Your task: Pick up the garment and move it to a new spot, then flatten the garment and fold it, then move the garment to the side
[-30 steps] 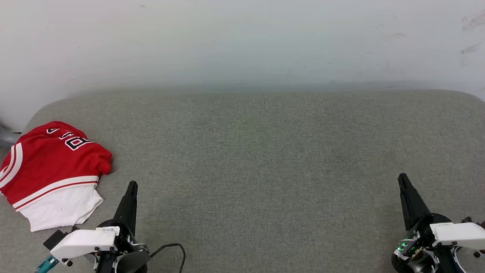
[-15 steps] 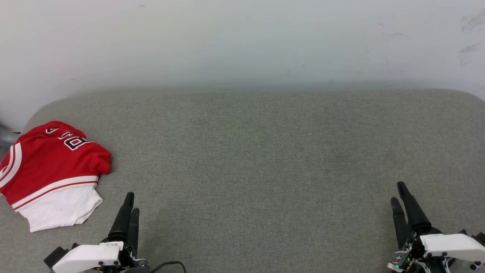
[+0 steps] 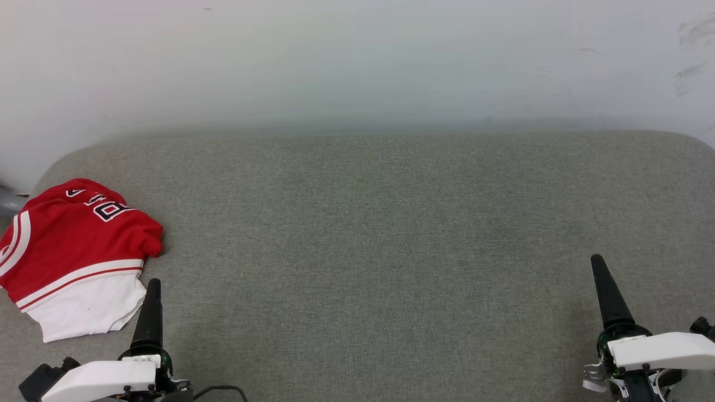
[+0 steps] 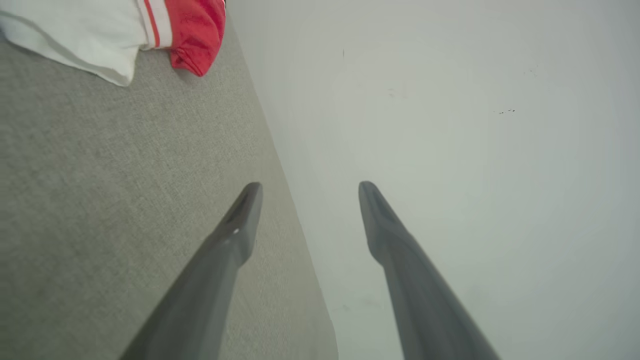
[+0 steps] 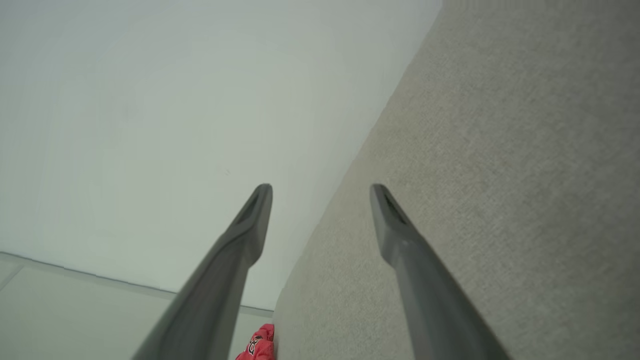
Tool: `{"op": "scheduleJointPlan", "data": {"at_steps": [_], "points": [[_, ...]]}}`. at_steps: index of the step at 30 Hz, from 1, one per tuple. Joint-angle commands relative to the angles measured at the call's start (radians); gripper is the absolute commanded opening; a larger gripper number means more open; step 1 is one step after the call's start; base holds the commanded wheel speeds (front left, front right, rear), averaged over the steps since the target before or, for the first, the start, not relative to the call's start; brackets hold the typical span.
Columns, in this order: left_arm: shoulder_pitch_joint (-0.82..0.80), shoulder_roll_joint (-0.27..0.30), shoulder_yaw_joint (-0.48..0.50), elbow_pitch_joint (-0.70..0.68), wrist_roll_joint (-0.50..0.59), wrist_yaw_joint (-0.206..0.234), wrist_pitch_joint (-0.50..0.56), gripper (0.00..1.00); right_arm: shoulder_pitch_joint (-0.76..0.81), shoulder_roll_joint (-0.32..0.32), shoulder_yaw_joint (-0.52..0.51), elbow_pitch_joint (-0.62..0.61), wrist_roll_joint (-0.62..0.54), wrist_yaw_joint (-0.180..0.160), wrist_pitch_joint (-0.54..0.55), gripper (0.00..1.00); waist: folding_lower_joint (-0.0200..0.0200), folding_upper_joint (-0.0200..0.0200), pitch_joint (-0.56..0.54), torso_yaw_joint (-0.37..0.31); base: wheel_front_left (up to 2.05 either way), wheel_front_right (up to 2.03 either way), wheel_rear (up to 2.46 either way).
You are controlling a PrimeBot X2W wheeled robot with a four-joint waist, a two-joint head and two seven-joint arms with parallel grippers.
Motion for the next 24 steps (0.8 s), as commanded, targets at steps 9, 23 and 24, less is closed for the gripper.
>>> {"op": "scheduleJointPlan", "data": {"at_steps": [9, 23, 24], "points": [[-0.003, 0.001, 0.031, -0.101, 0.191, -0.002, -0.039, 1.0, -0.029, 0.0, 0.015, -0.122, -0.31, 0.0, -0.041, 1.0, 0.0, 0.0, 0.004, -0.002, 0.0, 0.0, 0.0], [0.026, 0.002, -0.06, -0.273, 0.526, 0.039, -0.086, 1.0, -0.03, -0.014, 0.094, -0.239, -0.673, 0.0, -0.088, 1.0, 0.0, 0.0, 0.009, -0.005, 0.0, 0.0, 0.0], [0.028, 0.002, -0.072, -0.285, 0.555, 0.045, -0.089, 1.0, -0.029, -0.016, 0.099, -0.243, -0.694, 0.0, -0.092, 1.0, 0.0, 0.0, 0.009, -0.006, 0.0, 0.0, 0.0]]}}
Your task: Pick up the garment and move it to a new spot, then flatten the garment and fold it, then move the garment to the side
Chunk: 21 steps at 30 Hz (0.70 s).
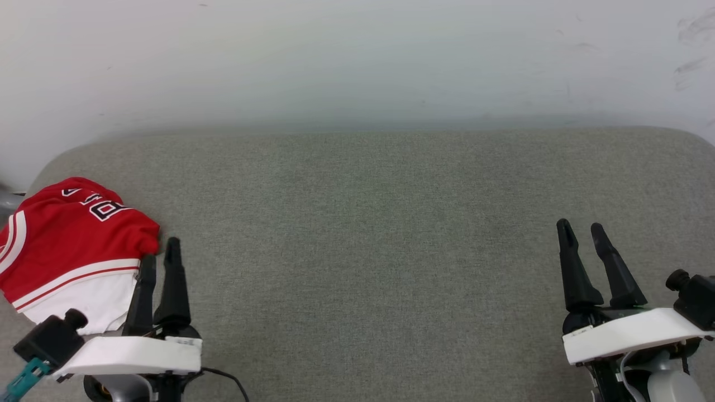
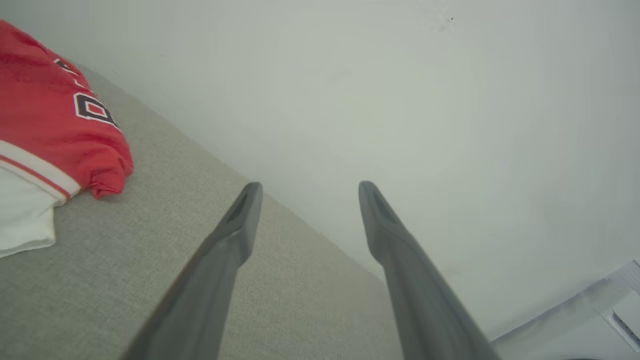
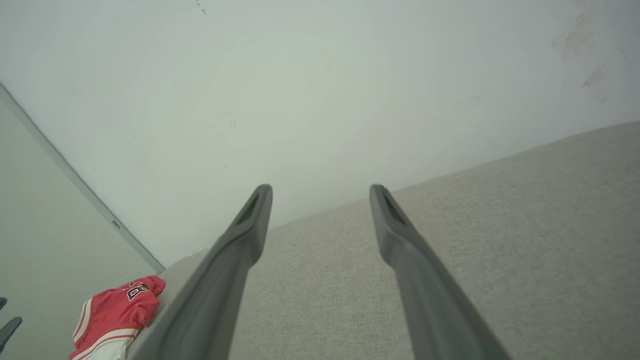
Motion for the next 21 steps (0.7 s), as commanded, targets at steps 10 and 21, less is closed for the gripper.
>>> {"op": "scheduleJointPlan", "data": {"at_steps": [10, 21], "points": [[0.021, 0.005, -0.125, -0.079, 0.276, 0.068, -0.036, 1.0, -0.013, -0.005, 0.007, -0.037, -0.213, 0.0, -0.039, 1.0, 0.0, 0.0, 0.003, -0.005, 0.0, 0.0, 0.0], [0.031, 0.084, -0.275, -0.037, 0.446, 0.195, -0.068, 1.0, 0.0, 0.007, -0.013, -0.019, -0.397, 0.0, -0.072, 1.0, 0.0, 0.0, 0.007, -0.009, 0.0, 0.0, 0.0]]}}
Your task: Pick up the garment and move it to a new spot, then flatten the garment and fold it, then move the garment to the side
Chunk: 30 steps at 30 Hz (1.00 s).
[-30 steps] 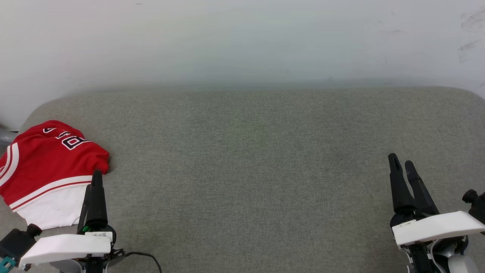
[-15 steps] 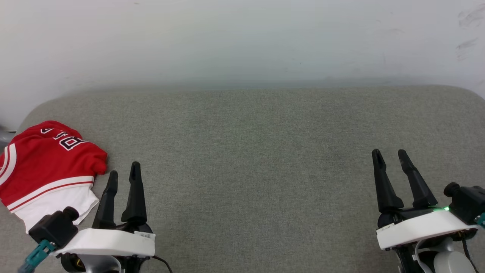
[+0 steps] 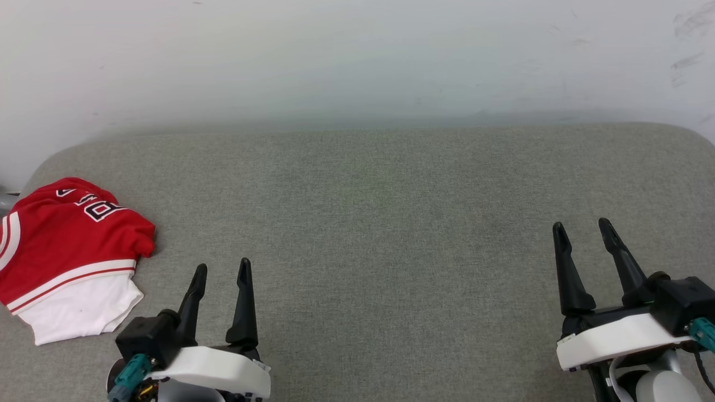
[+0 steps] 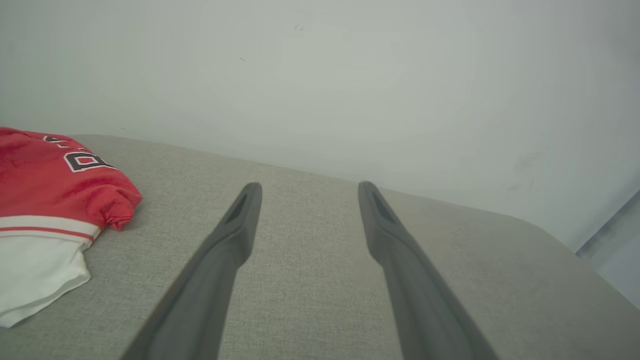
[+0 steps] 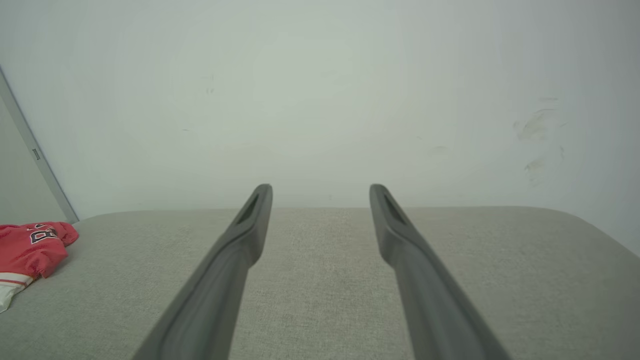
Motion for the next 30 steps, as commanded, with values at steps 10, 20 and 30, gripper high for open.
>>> {"op": "scheduleJointPlan", "data": {"at_steps": [10, 20, 30], "points": [[-0.013, 0.065, -0.107, 0.015, 0.109, 0.114, -0.031, 1.0, 0.013, 0.004, 0.001, 0.018, -0.106, 0.0, -0.034, 1.0, -0.0002, 0.0, 0.0, -0.003, 0.0, 0.0, 0.0], [-0.012, 0.075, -0.147, -0.012, 0.143, 0.146, -0.054, 1.0, 0.011, 0.004, 0.014, 0.01, -0.132, 0.0, -0.056, 1.0, -0.0002, 0.0, 0.006, -0.007, 0.0, 0.0, 0.0], [0.03, 0.024, -0.073, -0.03, 0.166, 0.084, -0.073, 1.0, 0.02, 0.004, 0.008, 0.031, 0.037, 0.0, -0.075, 1.0, -0.0002, 0.0, 0.008, -0.012, 0.0, 0.0, 0.0]]}}
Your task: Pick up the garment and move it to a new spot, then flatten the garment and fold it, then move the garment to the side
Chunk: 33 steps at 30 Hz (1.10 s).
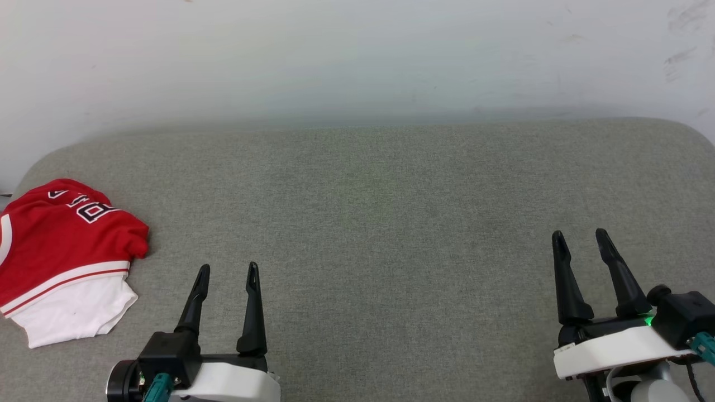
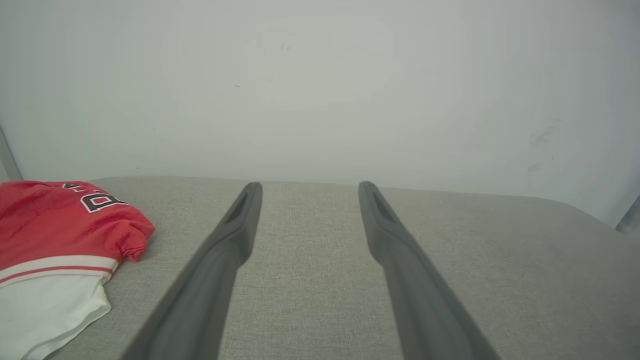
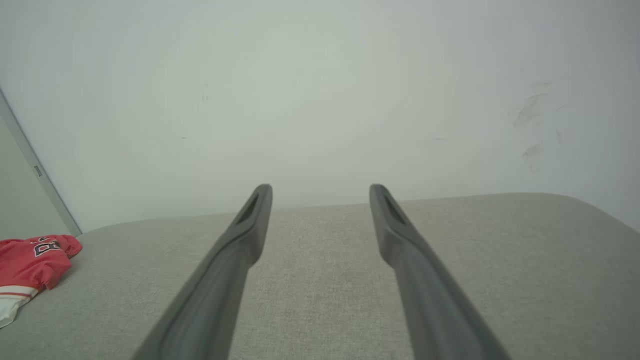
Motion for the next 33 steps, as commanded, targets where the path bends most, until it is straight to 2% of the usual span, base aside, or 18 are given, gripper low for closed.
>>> {"op": "scheduleJointPlan", "data": {"at_steps": [1, 5, 19, 25, 33], "points": [[0.006, -0.005, 0.008, -0.008, 0.017, -0.006, -0.007, 1.0, 0.005, 0.003, 0.004, 0.001, 0.005, -0.001, -0.008, 1.0, -0.0001, 0.0, 0.0, 0.0, 0.0, 0.0, 0.0], [0.018, -0.009, 0.017, -0.003, 0.084, -0.044, -0.015, 1.0, 0.009, 0.003, 0.027, 0.015, -0.013, -0.001, -0.015, 1.0, -0.0001, 0.0, 0.002, -0.002, 0.0, 0.0, 0.0], [0.029, -0.059, 0.055, -0.007, 0.198, -0.093, -0.04, 1.0, 0.014, 0.003, 0.035, 0.002, -0.103, -0.001, -0.04, 1.0, -0.0001, 0.0, 0.009, 0.015, 0.0, 0.0, 0.0], [0.04, -0.069, 0.071, 0.003, 0.232, -0.1, -0.046, 1.0, 0.025, 0.003, 0.056, 0.003, -0.125, -0.001, -0.046, 1.0, -0.0001, 0.0, 0.001, 0.063, 0.0, 0.0, 0.0], [0.055, -0.073, 0.096, 0.017, 0.237, -0.116, -0.045, 1.0, 0.043, 0.002, 0.082, 0.003, -0.131, -0.001, -0.045, 1.0, -0.0001, 0.0, -0.016, 0.175, 0.0, 0.0, 0.0]]}}
